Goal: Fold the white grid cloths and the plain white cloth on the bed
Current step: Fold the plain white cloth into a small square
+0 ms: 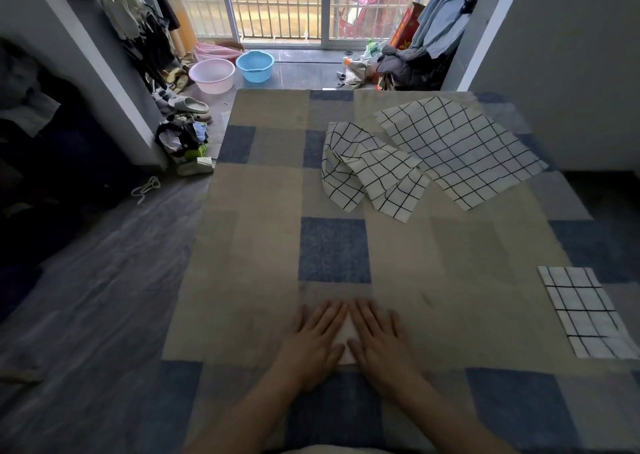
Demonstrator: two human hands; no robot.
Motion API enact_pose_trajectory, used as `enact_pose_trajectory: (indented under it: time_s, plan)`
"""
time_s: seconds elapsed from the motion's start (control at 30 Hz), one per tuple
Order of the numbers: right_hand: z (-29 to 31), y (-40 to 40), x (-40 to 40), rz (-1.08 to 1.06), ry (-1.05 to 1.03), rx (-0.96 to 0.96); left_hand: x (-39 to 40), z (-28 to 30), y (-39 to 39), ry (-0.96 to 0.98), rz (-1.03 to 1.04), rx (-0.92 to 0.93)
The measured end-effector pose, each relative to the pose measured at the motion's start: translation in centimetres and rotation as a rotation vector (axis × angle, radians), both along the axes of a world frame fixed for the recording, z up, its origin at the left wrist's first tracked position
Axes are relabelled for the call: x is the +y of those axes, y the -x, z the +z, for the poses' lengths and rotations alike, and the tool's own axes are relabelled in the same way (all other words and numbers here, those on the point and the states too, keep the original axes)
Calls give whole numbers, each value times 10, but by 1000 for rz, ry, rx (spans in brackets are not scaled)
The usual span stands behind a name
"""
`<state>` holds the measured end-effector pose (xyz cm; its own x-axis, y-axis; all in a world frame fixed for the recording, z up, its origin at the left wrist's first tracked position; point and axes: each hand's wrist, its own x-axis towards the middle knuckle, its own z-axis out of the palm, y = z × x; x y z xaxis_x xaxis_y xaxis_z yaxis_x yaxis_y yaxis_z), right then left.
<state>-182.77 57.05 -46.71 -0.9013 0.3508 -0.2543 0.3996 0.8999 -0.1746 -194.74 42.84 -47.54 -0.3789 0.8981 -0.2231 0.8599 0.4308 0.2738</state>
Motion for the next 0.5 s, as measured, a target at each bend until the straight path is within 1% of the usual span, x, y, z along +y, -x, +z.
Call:
enact_pose_trajectory:
  time_s: [0.07, 0.13, 0.23, 0.3, 0.37, 0.43, 0.5]
  plan:
    - [-2, -2, 6, -1, -31, -4, 0, 1, 9, 34, -22, -10]
    - [-3, -3, 11, -46, -26, -28, 1, 7, 13, 102, 20, -29]
    - [6, 5, 12, -68, 12, -28, 5, 5, 17, 101, 2, -35]
    - [14, 17, 15, -95, 107, -13, 11, 9, 19, 156, 6, -107]
    - [24, 30, 14, -139, 178, 73, 18, 14, 21, 146, 0, -91]
    - [34, 37, 12, -225, 306, 161, 25, 19, 23, 74, -21, -71]
    - [37, 37, 6, -310, 492, 227, 30, 24, 23, -59, -17, -124]
